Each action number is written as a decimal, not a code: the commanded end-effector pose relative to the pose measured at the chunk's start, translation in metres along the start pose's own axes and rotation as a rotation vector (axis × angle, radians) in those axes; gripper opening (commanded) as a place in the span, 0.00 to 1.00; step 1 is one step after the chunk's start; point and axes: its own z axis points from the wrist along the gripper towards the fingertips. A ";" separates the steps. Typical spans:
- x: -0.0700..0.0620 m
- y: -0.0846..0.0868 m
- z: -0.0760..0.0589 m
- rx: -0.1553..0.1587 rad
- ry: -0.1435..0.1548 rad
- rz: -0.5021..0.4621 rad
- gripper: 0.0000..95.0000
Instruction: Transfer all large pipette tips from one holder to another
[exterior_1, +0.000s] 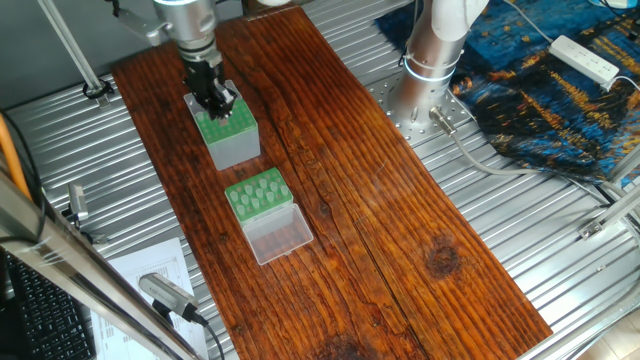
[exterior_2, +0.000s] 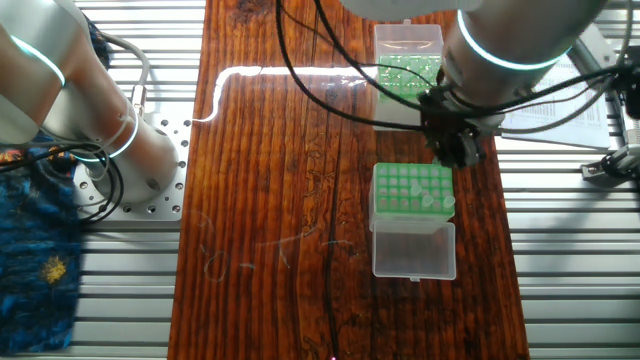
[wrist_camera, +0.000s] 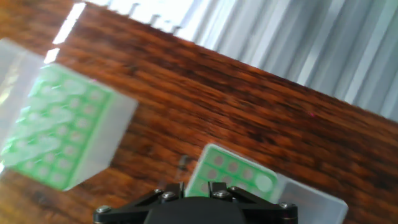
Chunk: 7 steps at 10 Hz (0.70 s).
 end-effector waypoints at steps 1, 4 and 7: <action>0.006 -0.015 0.007 0.072 0.016 -0.029 0.20; 0.014 -0.026 0.015 0.060 0.007 0.006 0.20; 0.015 -0.028 0.015 0.012 -0.006 -0.003 0.20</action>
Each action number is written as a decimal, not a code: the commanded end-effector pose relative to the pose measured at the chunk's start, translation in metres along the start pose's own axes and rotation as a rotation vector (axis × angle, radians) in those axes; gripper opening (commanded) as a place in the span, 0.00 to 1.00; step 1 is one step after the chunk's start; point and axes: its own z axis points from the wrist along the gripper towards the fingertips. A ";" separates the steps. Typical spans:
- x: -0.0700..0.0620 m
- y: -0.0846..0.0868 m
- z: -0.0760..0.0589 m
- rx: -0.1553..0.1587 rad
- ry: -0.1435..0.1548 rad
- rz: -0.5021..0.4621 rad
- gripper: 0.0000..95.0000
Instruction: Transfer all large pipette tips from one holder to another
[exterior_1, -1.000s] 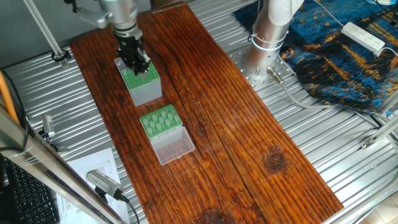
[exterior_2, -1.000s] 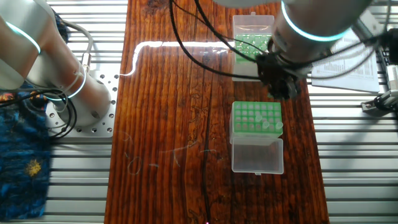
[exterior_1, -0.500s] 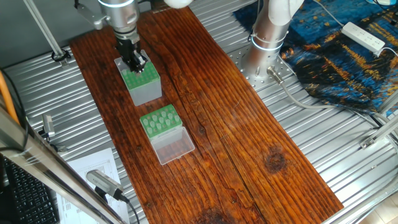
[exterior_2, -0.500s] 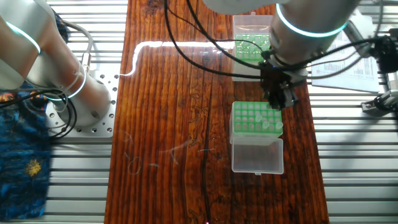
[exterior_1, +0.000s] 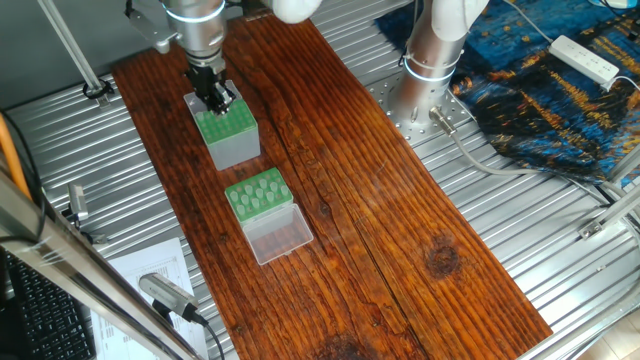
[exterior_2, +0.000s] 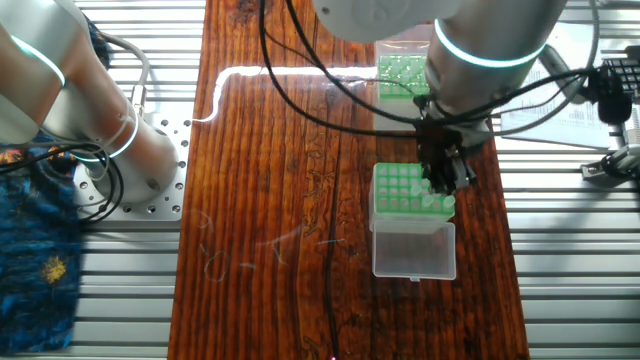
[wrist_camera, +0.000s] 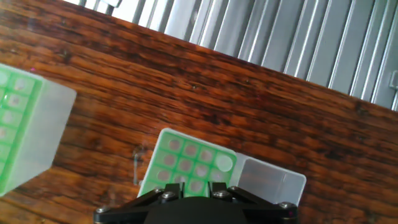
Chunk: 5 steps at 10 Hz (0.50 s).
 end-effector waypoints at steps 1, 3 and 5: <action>0.001 0.000 0.000 -0.084 -0.014 -0.005 0.20; 0.001 -0.001 0.002 -0.086 -0.012 -0.010 0.20; 0.002 0.000 0.003 -0.089 -0.002 -0.017 0.20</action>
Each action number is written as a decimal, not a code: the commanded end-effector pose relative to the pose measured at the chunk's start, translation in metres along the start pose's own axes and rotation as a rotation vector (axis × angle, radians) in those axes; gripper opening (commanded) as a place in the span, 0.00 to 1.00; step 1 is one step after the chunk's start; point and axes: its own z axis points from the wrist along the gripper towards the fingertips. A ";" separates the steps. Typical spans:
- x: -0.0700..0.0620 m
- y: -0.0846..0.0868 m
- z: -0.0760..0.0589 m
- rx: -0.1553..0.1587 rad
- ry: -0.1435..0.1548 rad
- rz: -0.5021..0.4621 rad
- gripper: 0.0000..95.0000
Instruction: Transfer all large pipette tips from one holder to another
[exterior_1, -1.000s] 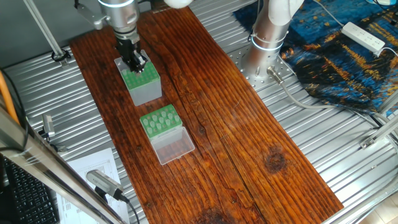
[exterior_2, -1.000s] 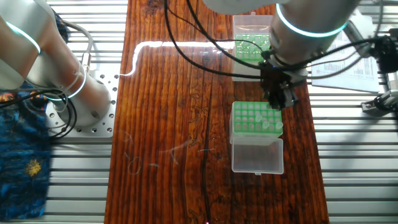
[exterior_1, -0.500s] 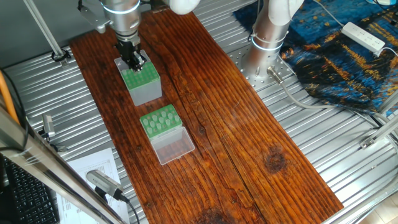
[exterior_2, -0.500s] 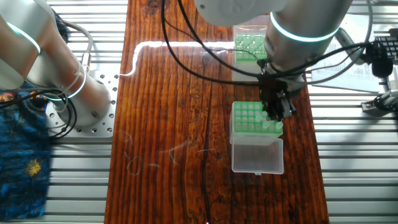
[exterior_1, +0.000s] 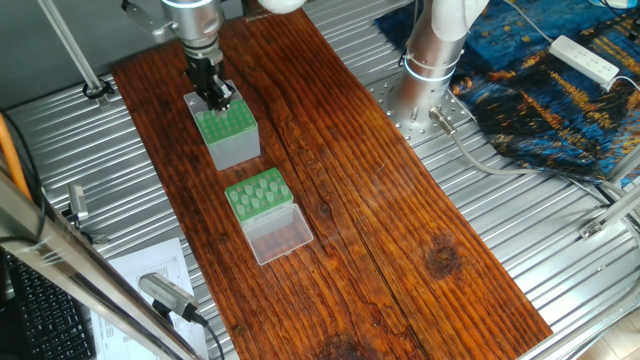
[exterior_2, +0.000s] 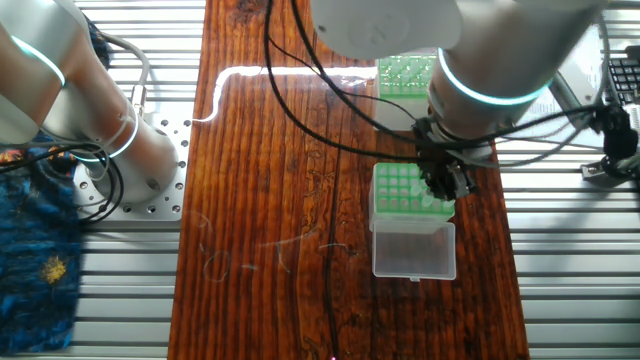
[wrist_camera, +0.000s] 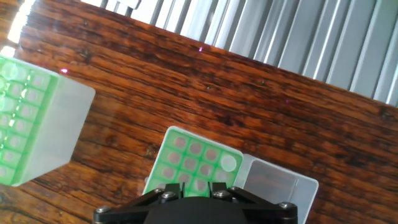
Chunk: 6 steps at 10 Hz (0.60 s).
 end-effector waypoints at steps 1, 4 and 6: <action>0.004 0.002 0.000 0.007 0.009 -0.012 0.20; 0.014 0.005 0.004 0.006 0.008 -0.017 0.20; 0.015 0.005 0.004 0.005 0.009 -0.025 0.20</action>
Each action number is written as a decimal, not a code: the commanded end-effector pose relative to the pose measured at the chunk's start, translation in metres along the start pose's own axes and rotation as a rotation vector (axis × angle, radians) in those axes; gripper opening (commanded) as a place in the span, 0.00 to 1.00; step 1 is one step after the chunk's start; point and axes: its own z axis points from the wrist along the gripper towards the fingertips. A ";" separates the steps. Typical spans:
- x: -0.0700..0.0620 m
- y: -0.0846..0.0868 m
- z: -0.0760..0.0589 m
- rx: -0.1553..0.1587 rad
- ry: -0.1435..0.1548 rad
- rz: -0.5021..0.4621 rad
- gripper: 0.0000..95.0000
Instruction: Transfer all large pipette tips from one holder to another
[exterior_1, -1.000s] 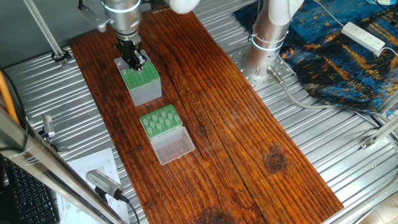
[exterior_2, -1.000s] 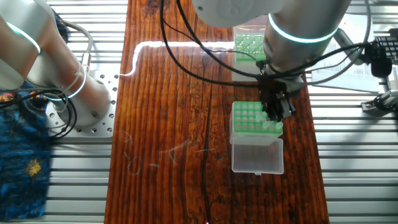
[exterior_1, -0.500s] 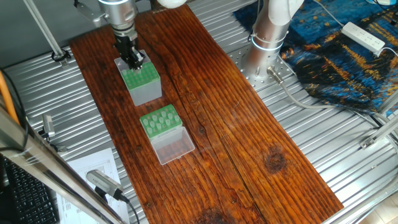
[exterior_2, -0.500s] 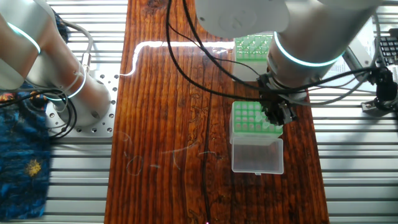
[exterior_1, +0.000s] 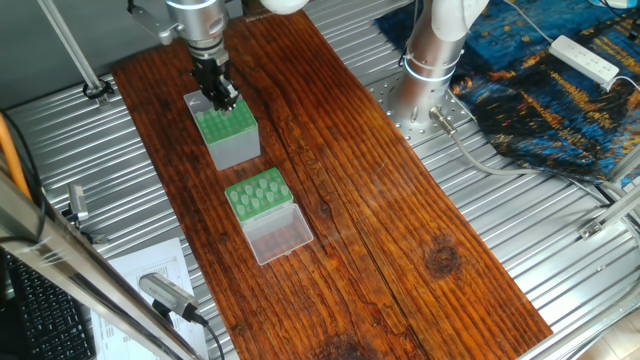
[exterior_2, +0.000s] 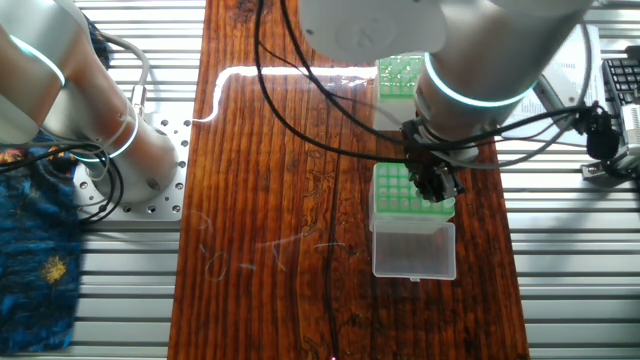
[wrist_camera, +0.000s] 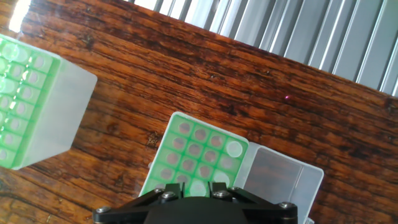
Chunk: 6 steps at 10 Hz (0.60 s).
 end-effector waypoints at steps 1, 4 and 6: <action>-0.002 -0.001 0.001 -0.002 0.003 -0.005 0.20; -0.002 -0.001 0.003 0.002 0.002 -0.004 0.20; -0.002 -0.002 0.003 0.002 0.003 -0.005 0.20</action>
